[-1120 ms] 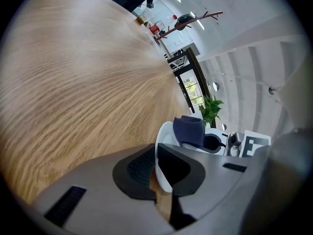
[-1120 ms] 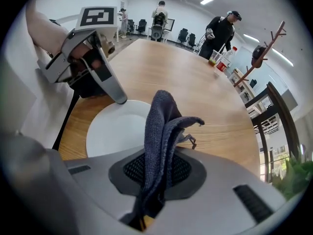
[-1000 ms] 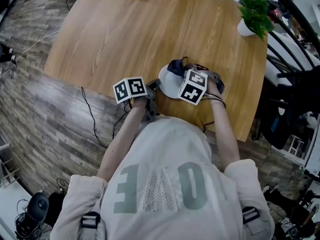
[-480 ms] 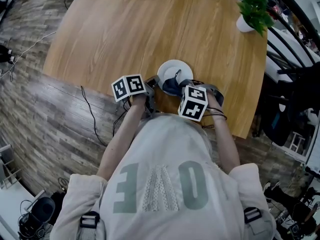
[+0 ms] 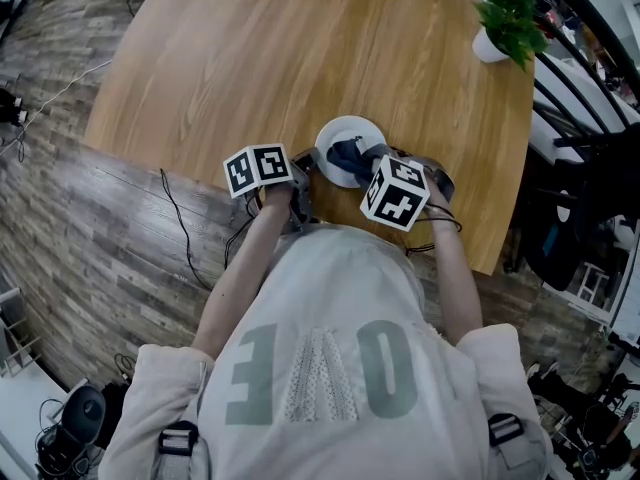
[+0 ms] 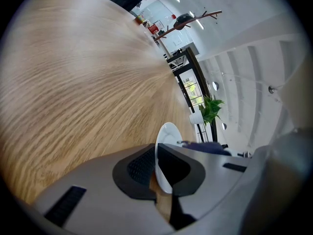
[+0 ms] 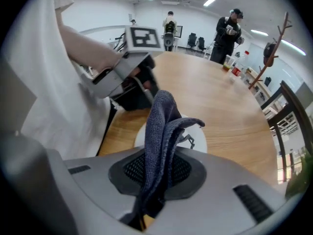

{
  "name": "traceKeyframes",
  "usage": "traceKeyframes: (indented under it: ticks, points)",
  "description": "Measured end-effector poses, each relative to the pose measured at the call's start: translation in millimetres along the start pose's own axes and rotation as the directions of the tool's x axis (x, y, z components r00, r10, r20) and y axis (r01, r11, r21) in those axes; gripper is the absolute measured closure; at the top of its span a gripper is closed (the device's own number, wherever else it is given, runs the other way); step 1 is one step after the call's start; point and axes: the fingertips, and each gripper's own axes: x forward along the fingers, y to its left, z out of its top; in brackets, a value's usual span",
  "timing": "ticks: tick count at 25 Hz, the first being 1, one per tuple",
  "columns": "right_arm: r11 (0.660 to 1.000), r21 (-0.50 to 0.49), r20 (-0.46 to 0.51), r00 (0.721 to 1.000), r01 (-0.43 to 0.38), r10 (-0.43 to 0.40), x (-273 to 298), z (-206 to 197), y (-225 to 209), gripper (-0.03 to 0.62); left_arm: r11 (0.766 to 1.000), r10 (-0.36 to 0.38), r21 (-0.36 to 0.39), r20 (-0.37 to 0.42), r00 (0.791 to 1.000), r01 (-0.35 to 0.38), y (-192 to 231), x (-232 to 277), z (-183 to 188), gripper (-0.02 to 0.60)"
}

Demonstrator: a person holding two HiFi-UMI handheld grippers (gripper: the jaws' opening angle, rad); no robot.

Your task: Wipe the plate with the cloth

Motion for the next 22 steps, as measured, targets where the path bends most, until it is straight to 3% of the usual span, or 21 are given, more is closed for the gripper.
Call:
traceKeyframes:
  ticks: [4,9,16,22]
  points:
    - [0.994,0.026,0.011,0.994,0.106,-0.106,6,16,-56,0.537,1.0,0.001,0.001,0.003,1.0,-0.001,0,0,0,0.557]
    - [0.987,-0.04,-0.043,0.986,0.158,-0.159,30,23,-88,0.537,1.0,0.0,0.0,-0.003,1.0,0.0,0,3,-1,0.557]
    - [0.982,-0.093,-0.077,0.982,0.163,-0.17,39,27,-82,0.537,1.0,-0.001,0.004,-0.005,1.0,0.001,-1,1,0,0.557]
    - [0.984,-0.166,-0.104,0.991,0.069,-0.087,39,22,-41,0.537,1.0,-0.004,0.0,-0.008,1.0,0.004,-1,0,-1,0.557]
